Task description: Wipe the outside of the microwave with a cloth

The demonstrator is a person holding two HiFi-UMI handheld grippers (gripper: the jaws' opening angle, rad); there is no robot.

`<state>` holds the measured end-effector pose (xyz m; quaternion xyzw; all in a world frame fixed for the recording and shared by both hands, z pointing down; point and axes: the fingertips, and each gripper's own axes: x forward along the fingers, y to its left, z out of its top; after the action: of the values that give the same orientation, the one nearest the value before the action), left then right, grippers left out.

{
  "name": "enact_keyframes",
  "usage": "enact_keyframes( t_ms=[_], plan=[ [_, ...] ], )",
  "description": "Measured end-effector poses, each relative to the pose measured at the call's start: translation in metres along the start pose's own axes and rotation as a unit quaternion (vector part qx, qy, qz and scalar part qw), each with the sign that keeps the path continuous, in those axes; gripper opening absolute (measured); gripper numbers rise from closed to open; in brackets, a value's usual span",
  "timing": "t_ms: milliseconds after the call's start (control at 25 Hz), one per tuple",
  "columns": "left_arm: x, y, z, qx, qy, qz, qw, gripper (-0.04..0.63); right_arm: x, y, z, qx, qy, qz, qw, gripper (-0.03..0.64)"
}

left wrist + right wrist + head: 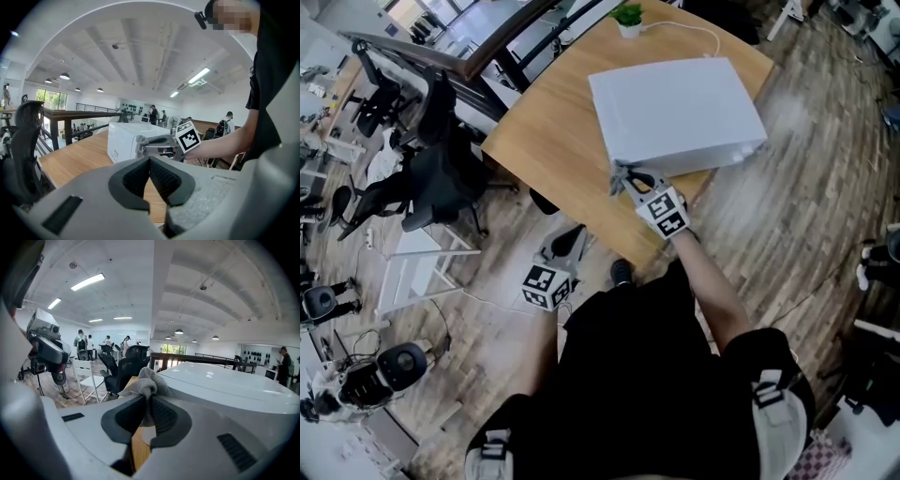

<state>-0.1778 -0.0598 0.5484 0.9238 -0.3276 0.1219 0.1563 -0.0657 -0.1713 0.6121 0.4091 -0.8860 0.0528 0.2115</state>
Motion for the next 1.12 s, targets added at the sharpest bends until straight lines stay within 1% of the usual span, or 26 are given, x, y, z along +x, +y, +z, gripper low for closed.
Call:
enact_keyframes(
  t_ms=[280,560,680,760,880,1000,1120],
  plan=[
    [-0.009,0.005,0.003,-0.006,-0.009,0.013,0.9999,0.002,0.002,-0.003,0.006,-0.004,0.000,-0.013,1.000,0.034],
    [-0.003,0.011,-0.009,-0.006,-0.006,0.014,0.9999,0.002,0.002,-0.008,-0.001,-0.011,0.000,-0.019,1.000,0.034],
    [0.010,0.005,0.002,-0.002,-0.012,0.017,0.9998,0.002,-0.011,-0.022,-0.006,-0.004,0.003,-0.022,1.000,0.034],
    [0.020,-0.002,0.012,0.000,-0.023,0.020,0.9995,0.002,-0.022,-0.037,-0.013,0.011,0.004,-0.027,1.000,0.034],
    [0.035,-0.021,0.026,0.003,-0.038,0.010,0.9992,0.002,-0.038,-0.057,-0.024,0.028,0.013,-0.037,0.999,0.034],
    [0.051,-0.037,0.034,0.012,-0.034,0.000,0.9993,0.002,-0.051,-0.076,-0.030,0.034,0.016,-0.046,0.998,0.034],
    [0.062,-0.047,0.036,0.007,-0.028,0.000,0.9996,0.002,-0.061,-0.093,-0.037,0.038,0.017,-0.052,0.998,0.034]
  ],
)
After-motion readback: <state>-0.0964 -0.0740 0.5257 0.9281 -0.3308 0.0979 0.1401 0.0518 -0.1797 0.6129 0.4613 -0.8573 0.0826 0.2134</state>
